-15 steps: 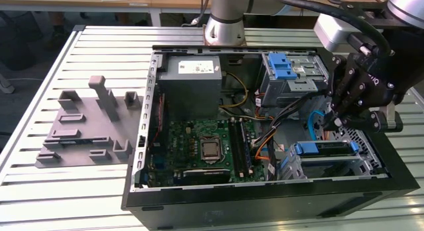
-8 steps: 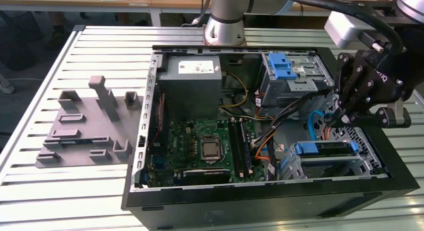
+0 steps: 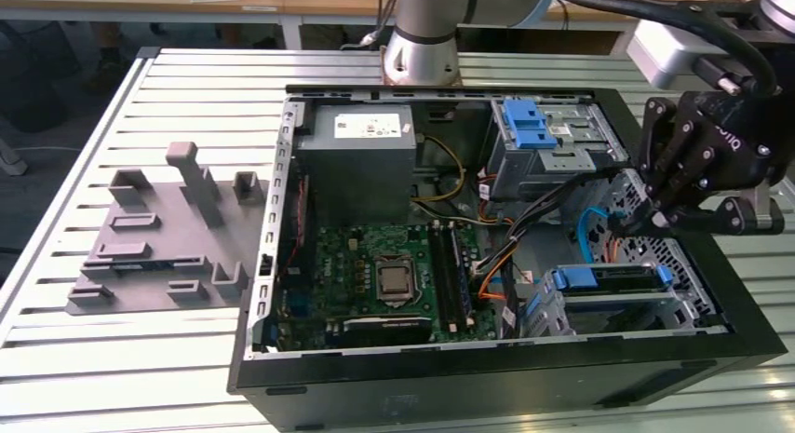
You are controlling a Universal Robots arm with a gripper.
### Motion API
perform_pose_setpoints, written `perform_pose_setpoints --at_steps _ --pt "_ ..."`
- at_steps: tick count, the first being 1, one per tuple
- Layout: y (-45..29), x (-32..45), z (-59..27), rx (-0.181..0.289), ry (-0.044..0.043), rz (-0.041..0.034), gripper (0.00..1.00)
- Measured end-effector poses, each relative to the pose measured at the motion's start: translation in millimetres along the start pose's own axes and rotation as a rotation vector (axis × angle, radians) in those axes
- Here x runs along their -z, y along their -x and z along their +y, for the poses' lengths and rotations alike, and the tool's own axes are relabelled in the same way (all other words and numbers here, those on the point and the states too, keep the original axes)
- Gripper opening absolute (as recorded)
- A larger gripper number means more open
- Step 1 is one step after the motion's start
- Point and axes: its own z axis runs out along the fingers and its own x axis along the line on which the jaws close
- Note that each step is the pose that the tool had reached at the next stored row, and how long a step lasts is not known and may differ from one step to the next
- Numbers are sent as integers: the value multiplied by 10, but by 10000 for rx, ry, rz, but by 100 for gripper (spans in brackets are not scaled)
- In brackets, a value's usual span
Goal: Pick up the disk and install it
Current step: 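Insert the first disk wire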
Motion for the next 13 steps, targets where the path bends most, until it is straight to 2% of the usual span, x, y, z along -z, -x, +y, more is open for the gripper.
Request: perform_pose_setpoints --at_steps 4,8,13 --pt "13 -9 -49 -16 1 -2 11" --pt "20 -18 -51 -480 0 -12 11" --pt "58 -33 -88 -570 0 -13 11"
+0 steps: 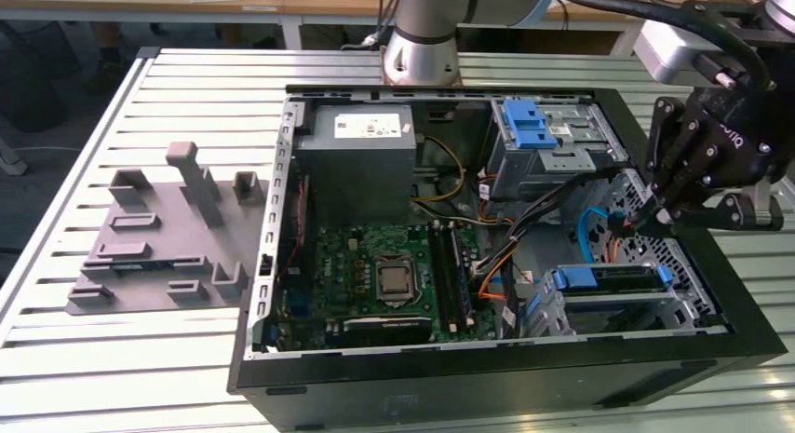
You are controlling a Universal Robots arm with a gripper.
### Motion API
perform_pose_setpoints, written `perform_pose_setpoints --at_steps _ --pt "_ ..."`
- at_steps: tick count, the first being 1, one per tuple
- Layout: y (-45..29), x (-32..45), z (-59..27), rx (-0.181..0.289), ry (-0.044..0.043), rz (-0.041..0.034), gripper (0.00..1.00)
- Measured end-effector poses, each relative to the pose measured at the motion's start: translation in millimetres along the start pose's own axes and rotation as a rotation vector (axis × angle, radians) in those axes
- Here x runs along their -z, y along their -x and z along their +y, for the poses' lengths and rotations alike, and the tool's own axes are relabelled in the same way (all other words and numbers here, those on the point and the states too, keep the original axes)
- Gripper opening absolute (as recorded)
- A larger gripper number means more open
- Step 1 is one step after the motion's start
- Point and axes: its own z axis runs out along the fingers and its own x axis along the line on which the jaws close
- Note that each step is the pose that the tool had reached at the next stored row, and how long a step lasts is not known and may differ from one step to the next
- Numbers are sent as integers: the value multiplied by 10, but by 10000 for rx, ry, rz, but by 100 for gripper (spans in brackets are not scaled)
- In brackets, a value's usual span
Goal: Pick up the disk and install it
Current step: 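Insert the first disk wire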
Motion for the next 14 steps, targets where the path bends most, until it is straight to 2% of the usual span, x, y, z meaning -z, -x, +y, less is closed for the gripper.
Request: perform_pose_setpoints --at_steps 7,10,14 --pt "89 -33 -97 -1 16 -1 11" --pt "102 -46 -143 -30 20 1 11" --pt "118 -57 -159 -235 20 -5 11"
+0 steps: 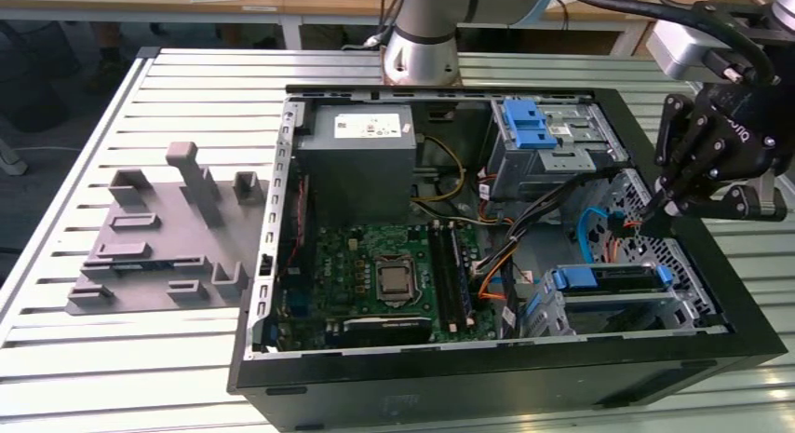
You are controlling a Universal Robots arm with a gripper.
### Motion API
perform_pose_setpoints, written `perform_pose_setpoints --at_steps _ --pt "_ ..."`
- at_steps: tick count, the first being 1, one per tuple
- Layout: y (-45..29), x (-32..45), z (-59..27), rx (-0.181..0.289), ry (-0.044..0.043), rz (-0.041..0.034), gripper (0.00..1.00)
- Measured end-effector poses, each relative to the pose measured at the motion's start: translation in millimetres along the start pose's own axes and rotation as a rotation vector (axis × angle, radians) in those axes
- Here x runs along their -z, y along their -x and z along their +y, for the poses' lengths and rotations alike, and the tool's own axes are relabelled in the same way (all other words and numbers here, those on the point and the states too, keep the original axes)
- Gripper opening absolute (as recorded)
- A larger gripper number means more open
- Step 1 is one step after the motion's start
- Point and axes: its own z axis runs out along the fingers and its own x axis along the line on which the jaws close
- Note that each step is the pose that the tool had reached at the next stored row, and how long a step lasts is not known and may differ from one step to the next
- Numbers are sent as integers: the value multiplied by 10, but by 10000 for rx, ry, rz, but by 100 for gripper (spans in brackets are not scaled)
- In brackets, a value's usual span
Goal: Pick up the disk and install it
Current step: 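Insert the first disk wire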
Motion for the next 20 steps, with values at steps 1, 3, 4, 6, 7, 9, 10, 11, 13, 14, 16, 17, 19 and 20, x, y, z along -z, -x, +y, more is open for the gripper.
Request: perform_pose_setpoints --at_steps 1,3,4,6,7,9,10,11,13,14,16,17,19,20 --pt "1 -3 -11 -31 0 0 11" --pt "4 -13 -28 -85 0 2 11" --pt "4 -20 -35 -118 -2 16 11" --pt "6 -31 -48 -229 -10 84 11" --pt "7 -40 -53 -309 -12 101 11" --pt "11 -53 -61 -480 -14 121 17" --pt "15 -59 -61 -564 -13 119 24" --pt "19 -66 -61 -650 -13 117 24" --pt "27 -77 -62 -835 -9 112 24" --pt "32 -81 -62 -919 -9 112 24" --pt "53 -90 -67 -1014 -8 110 24" --pt "77 -95 -71 -1026 -7 109 24" --pt "114 -102 -79 -1033 -4 110 24" --pt "118 -107 -81 -1036 -3 111 24"
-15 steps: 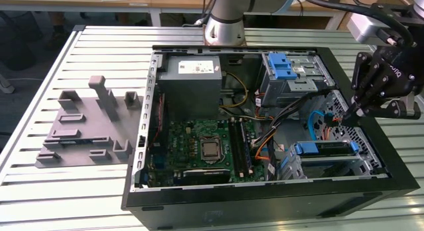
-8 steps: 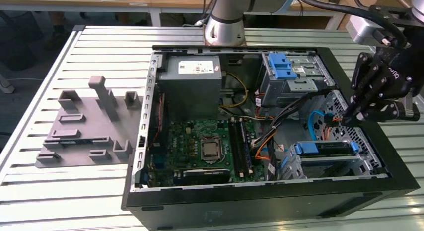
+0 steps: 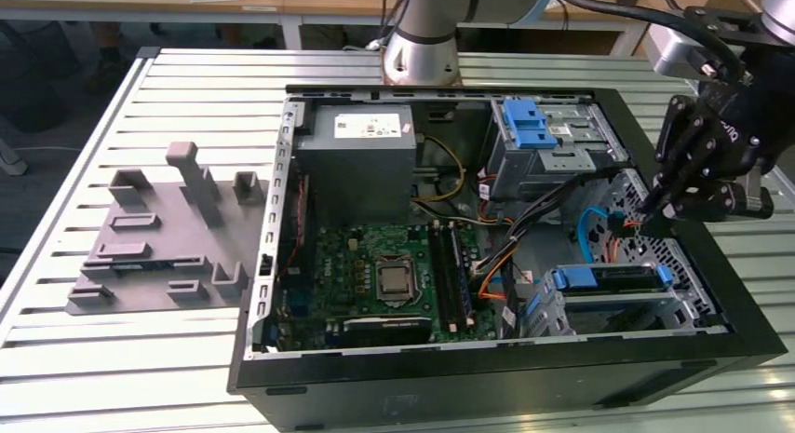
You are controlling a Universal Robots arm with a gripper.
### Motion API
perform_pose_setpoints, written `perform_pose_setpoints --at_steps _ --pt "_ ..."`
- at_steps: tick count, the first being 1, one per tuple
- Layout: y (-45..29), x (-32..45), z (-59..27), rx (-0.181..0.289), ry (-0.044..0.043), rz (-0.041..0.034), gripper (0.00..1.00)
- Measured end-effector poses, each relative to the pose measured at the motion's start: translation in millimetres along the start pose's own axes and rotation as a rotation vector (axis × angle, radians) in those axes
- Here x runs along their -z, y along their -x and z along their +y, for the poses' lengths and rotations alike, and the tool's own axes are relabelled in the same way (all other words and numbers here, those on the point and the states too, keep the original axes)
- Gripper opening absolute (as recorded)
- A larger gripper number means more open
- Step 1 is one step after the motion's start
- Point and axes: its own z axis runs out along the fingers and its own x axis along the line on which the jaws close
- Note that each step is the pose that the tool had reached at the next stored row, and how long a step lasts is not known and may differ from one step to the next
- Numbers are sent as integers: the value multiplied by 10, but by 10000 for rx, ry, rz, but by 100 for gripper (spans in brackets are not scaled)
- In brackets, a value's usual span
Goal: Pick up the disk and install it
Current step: 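Insert the first disk wire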
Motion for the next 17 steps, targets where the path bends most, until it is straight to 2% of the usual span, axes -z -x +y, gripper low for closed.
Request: perform_pose_setpoints --at_steps 2,4,11,12,15,17 --pt "2 -12 0 -5 -11 54 24" --pt "6 -24 0 -13 -33 160 24" --pt "52 -77 3 -70 -46 267 24" --pt "55 -82 3 -82 -53 302 24" --pt "76 -96 5 -125 -101 530 24" --pt "98 -104 6 -148 -125 647 24"
